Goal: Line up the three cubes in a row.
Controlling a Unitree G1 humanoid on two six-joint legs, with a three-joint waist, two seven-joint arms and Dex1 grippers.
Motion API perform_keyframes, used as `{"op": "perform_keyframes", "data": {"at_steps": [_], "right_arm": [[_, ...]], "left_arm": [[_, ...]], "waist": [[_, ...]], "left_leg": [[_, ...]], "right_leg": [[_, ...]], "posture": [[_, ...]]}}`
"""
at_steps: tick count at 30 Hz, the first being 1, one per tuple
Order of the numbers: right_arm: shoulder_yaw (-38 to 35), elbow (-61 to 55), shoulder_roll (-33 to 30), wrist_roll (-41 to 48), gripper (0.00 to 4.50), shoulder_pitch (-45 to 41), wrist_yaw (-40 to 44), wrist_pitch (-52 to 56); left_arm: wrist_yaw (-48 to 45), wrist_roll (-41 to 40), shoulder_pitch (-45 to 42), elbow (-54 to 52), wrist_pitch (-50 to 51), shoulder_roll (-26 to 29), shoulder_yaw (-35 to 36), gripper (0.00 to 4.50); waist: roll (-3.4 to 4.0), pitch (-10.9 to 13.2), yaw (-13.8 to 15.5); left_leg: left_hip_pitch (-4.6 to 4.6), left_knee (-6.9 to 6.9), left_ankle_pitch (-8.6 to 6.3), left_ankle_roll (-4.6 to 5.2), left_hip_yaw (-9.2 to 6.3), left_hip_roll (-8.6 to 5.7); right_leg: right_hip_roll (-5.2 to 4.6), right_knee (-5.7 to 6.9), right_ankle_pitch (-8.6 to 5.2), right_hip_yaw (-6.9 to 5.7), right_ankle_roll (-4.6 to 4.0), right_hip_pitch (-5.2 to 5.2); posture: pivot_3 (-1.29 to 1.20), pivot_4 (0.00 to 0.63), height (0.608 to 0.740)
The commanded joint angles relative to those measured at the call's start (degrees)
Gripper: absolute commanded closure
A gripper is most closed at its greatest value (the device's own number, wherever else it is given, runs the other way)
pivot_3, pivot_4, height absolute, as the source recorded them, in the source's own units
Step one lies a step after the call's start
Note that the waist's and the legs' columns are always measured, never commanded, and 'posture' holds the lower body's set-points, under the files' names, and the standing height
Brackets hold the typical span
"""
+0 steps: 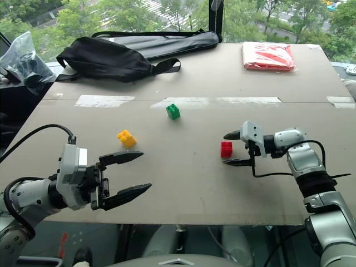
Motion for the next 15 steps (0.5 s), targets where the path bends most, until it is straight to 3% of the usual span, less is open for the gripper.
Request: {"op": "perform_keyframes", "data": {"at_steps": [1, 8, 11, 15], "right_arm": [[-7.6, -13.2, -4.5, 6.2, 0.06, 3.8, -2.2, 6.6], [-22.6, -36.7, -10.5, 19.6, 0.06, 19.8, -10.4, 22.7], [-28.9, -44.3, -9.0, 22.8, 0.06, 26.1, -17.8, 27.0], [-32.3, -53.4, -4.9, 22.7, 0.06, 31.6, -29.9, 30.5]], "left_arm": [[6.2, 1.6, -0.6, 1.8, 0.5, -3.3, -0.9, 0.00], [26.1, 5.8, -14.2, 5.6, 13.2, -7.6, -8.4, 0.00], [31.5, 6.0, -24.0, 12.0, 18.2, -10.8, -11.0, 0.00], [31.0, 10.7, -37.4, 24.5, 20.4, -11.5, -15.8, 0.00]], "waist": [[0.00, 0.0, 0.2], [-0.06, 0.0, 0.7], [-0.07, -0.1, 1.4], [-0.13, -0.1, 1.2]], "left_leg": [[0.00, 0.00, -0.02, 0.04, -0.01, 0.00], [0.03, 0.07, -0.04, 0.07, -0.29, 0.00], [0.11, 0.25, -0.04, 0.07, -0.39, -0.06], [0.07, 0.45, -0.04, 0.07, -0.38, -0.10]], "right_leg": [[-0.05, 0.00, 0.00, 0.00, 0.00, 0.00], [-0.11, 0.01, 0.00, -0.15, 0.00, 0.22], [0.07, 0.08, 0.00, -0.27, 0.00, 0.40], [0.16, 0.12, 0.03, -0.25, 0.05, 0.42]], "posture": [[0.00, 0.150, 0.740], [0.00, 0.150, 0.740], [0.00, 0.150, 0.740], [0.00, 0.150, 0.740]]}}
